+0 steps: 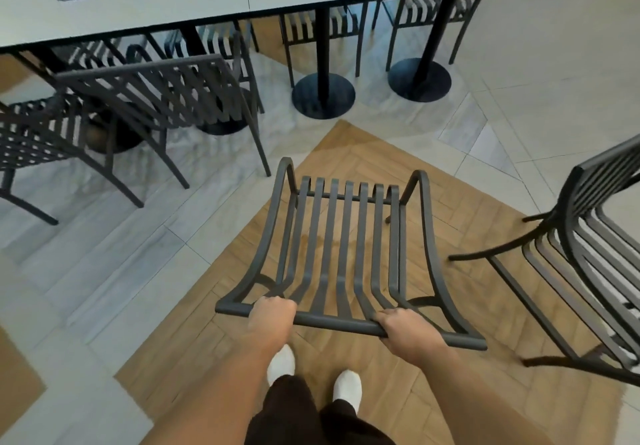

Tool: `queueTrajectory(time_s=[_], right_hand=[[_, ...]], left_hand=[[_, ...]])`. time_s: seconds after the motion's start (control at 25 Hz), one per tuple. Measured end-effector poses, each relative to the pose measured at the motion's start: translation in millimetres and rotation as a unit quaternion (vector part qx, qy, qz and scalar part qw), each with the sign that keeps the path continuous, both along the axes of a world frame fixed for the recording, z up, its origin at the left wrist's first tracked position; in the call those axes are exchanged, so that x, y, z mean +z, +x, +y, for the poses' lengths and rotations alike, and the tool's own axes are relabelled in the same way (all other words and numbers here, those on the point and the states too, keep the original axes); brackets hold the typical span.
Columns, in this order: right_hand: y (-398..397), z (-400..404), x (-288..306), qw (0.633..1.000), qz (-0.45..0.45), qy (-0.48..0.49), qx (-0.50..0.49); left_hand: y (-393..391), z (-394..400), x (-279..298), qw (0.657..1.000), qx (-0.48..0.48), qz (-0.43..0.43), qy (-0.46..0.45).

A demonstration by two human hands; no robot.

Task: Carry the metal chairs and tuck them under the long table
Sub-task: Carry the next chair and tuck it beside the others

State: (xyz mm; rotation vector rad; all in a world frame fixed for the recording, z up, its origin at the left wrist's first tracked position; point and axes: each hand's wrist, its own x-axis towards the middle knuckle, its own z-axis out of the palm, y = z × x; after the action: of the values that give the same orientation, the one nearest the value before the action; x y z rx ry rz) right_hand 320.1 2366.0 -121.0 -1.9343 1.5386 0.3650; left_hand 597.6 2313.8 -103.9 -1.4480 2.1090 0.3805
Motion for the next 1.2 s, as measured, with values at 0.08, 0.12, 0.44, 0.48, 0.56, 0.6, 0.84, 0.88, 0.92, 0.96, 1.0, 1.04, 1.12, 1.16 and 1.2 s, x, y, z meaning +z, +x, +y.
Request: queueTrajectory(time_s=[0.08, 0.12, 0.44, 0.48, 0.56, 0.6, 0.84, 0.88, 0.92, 0.96, 1.0, 1.04, 1.12, 1.16, 1.2], right_hand=[[-9.1, -21.6, 0.8, 1.0, 0.006, 0.004, 0.009], [-13.1, -34.1, 0.0, 1.0, 0.007, 0.002, 0.014], [-42.2, -152.6, 8.8, 0.999, 0.024, -0.026, 0.027], [-45.7, -170.7, 8.7, 0.999, 0.026, -0.027, 0.029], [-50.6, -204.2, 10.9, 0.998, 0.032, -0.027, 0.037], [-54.0, -225.5, 9.3, 0.998, 0.035, -0.03, 0.041], [-70.0, -353.2, 6.2, 0.997, 0.053, -0.037, 0.04], [-71.1, -369.6, 7.2, 0.997, 0.055, -0.037, 0.037], [-73.5, -390.5, 5.9, 0.997, 0.052, -0.04, 0.035], [-76.8, -409.7, 5.4, 0.997, 0.047, -0.042, 0.037], [-79.1, -428.1, 6.0, 0.997, 0.046, -0.042, 0.041], [-81.0, -445.5, 7.1, 0.997, 0.049, -0.043, 0.043], [-86.8, -478.5, 5.3, 0.996, 0.057, -0.047, 0.049], [-88.9, -494.0, 4.6, 0.996, 0.056, -0.046, 0.051], [-90.7, -508.6, 4.6, 0.996, 0.056, -0.043, 0.054]], left_hand=[[-7.6, -16.2, -2.1, 1.0, 0.01, 0.003, -0.002], [-11.3, -26.4, -2.5, 1.0, 0.012, 0.002, -0.007], [-45.4, -128.4, -2.3, 0.999, 0.029, -0.007, -0.028], [-48.4, -143.5, -3.5, 0.999, 0.029, -0.007, -0.032], [-52.4, -171.4, -6.2, 0.999, 0.035, -0.003, -0.039], [-54.4, -190.1, -9.5, 0.998, 0.039, 0.005, -0.042], [-69.3, -306.5, -11.1, 0.997, 0.07, 0.03, -0.03], [-71.7, -322.7, -10.2, 0.997, 0.067, 0.027, -0.026], [-73.5, -343.6, -10.2, 0.997, 0.069, 0.028, -0.024], [-75.4, -363.3, -10.3, 0.997, 0.072, 0.028, -0.022], [-77.2, -382.3, -10.7, 0.997, 0.074, 0.028, -0.018], [-79.7, -399.4, -10.2, 0.997, 0.075, 0.028, -0.015], [-85.7, -431.8, -8.6, 0.997, 0.075, 0.02, -0.013], [-88.2, -447.0, -8.0, 0.997, 0.076, 0.019, -0.014], [-90.5, -461.0, -8.0, 0.997, 0.076, 0.017, -0.013]])
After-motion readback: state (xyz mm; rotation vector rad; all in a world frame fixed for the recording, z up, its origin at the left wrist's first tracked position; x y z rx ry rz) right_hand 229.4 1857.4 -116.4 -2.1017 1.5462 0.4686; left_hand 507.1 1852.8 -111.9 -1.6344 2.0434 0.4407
